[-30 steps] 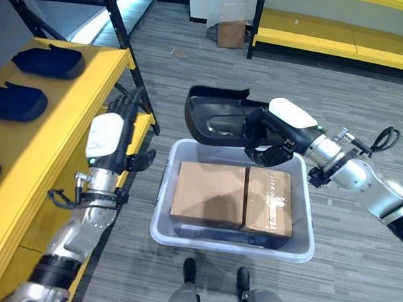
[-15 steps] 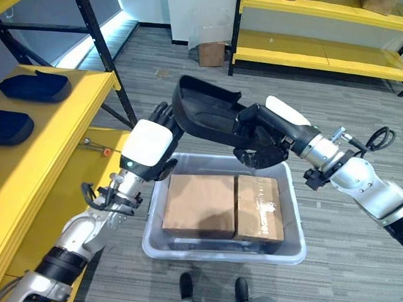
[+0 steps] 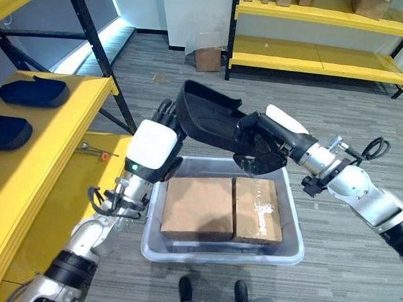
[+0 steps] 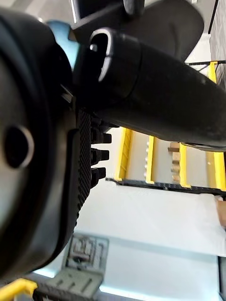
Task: Move parts from the plastic box to the shelf.
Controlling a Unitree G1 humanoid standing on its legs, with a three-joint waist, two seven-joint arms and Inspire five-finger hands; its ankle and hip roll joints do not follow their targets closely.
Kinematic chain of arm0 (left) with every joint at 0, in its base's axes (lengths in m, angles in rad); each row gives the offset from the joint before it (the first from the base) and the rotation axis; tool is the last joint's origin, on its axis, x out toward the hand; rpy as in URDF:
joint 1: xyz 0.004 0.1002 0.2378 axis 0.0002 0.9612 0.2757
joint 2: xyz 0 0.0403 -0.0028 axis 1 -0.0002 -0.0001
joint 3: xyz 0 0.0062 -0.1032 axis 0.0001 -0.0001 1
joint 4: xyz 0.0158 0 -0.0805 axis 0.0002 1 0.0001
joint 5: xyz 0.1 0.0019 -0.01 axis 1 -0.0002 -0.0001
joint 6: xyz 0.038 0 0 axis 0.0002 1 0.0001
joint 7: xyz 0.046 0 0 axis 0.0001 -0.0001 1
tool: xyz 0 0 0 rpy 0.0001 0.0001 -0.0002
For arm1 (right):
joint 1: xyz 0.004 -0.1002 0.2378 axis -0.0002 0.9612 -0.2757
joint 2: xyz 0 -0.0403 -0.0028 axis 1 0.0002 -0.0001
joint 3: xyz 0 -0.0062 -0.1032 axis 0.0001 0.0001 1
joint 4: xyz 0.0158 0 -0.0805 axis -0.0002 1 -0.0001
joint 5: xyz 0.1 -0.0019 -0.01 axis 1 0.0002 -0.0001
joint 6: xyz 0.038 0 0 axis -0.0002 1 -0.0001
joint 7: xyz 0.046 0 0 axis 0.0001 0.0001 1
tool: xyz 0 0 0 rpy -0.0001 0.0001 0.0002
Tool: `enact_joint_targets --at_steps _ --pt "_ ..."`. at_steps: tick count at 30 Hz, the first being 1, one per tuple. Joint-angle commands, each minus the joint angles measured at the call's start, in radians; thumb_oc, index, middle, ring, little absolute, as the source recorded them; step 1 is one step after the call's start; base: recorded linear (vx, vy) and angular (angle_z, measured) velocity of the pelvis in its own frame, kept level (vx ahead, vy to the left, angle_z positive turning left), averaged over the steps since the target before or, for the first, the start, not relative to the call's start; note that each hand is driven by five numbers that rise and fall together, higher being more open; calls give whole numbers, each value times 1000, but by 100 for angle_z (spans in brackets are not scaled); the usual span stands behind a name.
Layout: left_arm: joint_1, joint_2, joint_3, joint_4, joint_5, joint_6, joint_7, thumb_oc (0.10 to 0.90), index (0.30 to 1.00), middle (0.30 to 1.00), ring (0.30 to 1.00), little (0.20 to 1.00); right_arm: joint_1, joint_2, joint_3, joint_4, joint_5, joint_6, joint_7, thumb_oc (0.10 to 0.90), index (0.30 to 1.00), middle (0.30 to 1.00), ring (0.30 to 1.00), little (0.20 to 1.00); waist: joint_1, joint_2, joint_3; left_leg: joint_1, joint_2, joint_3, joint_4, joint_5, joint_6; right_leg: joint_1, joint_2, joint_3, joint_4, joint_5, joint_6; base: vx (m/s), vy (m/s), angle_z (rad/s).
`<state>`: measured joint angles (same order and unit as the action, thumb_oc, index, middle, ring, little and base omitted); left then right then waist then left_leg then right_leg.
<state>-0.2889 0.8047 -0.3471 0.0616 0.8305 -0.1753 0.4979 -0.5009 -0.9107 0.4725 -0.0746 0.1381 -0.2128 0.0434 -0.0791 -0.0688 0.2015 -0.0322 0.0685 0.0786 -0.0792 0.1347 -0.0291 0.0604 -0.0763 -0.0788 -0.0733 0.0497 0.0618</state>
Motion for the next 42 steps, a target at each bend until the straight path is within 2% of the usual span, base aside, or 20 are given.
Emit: enact_joint_targets --at_steps 1,9,23,35,42 --pt "-19 -17 83 51 -35 15 97 900 1000 1000 1000 1000 -25 19 -106 -8 13 -81 -98 400 300 300 300 300 13 -23 -182 80 92 -12 -8 -93 -56 -41 -101 68 39 10 94 0 0 0" --pt "50 -46 168 158 -86 52 127 900 1000 1000 1000 1000 17 20 -150 10 12 -84 -101 400 300 300 300 300 16 -20 -178 79 94 -9 -8 -90 -58 -44 -99 66 36 14 94 4 0 0" --pt "31 -74 224 136 -128 61 182 900 1000 1000 1000 1000 10 33 -138 14 0 -79 -91 400 300 300 300 300 15 -22 -179 82 94 -9 -8 -93 -57 -42 -100 71 36 12 94 6 1 0" --pt "-100 -65 198 -51 -83 46 214 900 1000 1000 1000 1000 -39 73 -55 27 -16 -69 -63 400 300 300 300 300 14 -31 -183 82 92 -13 -8 -97 -54 -40 -102 75 36 13 93 0 0 0" --pt "-226 -68 101 -116 -40 44 230 900 1000 1000 1000 1000 -126 114 46 48 7 -72 -37 400 300 300 300 300 12 -38 -189 85 91 -12 -8 -99 -54 -39 -100 81 35 14 94 0 0 0"
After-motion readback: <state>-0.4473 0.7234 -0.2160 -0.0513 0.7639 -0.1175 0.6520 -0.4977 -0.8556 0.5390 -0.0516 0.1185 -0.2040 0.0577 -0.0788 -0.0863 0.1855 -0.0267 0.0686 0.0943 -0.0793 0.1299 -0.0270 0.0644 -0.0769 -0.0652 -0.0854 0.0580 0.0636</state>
